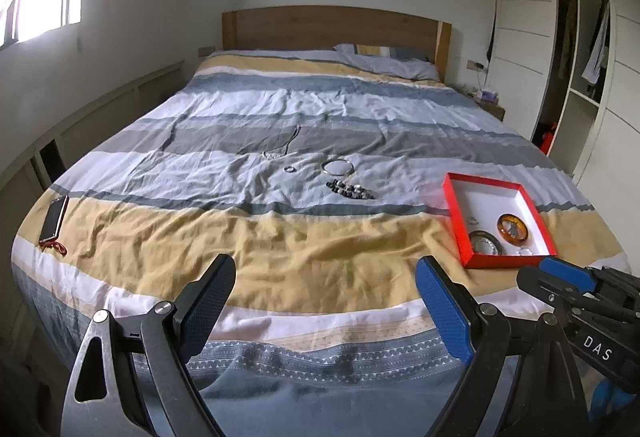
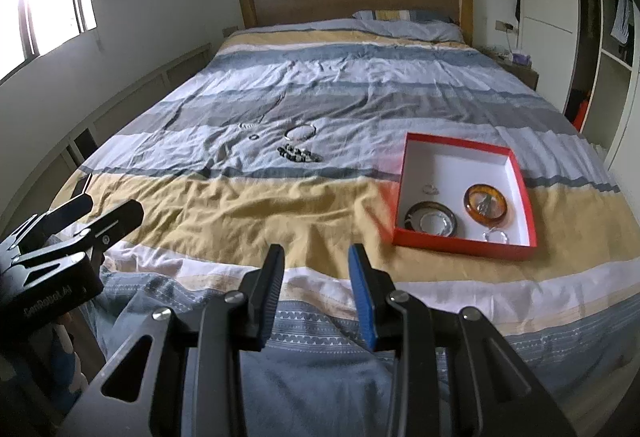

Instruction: Organize jewelry

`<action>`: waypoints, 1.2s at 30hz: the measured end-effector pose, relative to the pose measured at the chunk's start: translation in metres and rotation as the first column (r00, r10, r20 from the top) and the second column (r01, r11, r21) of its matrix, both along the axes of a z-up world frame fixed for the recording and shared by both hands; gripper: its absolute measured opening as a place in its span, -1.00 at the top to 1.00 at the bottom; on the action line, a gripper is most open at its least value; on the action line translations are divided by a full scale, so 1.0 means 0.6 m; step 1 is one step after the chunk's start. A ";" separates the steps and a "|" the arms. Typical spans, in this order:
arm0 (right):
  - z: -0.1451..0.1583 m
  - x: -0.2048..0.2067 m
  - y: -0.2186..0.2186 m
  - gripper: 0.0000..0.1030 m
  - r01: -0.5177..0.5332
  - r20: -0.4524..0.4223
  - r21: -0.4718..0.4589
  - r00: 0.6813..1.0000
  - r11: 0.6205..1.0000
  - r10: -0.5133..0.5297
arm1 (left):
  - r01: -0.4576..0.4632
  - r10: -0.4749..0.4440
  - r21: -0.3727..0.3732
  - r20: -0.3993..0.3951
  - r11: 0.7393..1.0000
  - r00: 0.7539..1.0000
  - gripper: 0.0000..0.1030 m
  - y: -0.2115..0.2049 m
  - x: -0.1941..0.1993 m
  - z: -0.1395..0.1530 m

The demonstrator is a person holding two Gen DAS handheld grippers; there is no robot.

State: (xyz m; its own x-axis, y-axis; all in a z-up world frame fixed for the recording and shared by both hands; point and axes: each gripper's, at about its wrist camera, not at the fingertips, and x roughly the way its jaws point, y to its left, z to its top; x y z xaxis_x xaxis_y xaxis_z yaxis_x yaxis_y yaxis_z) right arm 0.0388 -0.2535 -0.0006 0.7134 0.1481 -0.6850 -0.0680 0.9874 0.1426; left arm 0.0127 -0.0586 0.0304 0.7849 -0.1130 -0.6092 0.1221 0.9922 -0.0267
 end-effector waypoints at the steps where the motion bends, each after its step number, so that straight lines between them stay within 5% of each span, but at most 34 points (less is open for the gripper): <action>1: -0.003 0.002 0.000 0.38 -0.001 -0.004 0.001 1.000 1.000 0.001 | -0.003 0.003 -0.001 -0.007 1.000 1.000 -0.76 0.001 0.004 -0.004; 36: -0.058 0.048 0.006 0.29 -0.021 -0.064 -0.014 0.998 1.000 0.020 | -0.014 0.012 -0.025 -0.094 1.000 0.996 -0.76 0.016 0.067 -0.073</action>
State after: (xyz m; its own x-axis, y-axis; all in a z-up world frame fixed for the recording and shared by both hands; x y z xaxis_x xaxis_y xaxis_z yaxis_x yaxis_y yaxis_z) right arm 0.0674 -0.2499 -0.0356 0.6648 0.1516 -0.7314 -0.0796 0.9880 0.1324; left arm 0.0527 -0.0493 -0.0133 0.7261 -0.1197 -0.6771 0.1048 0.9925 -0.0631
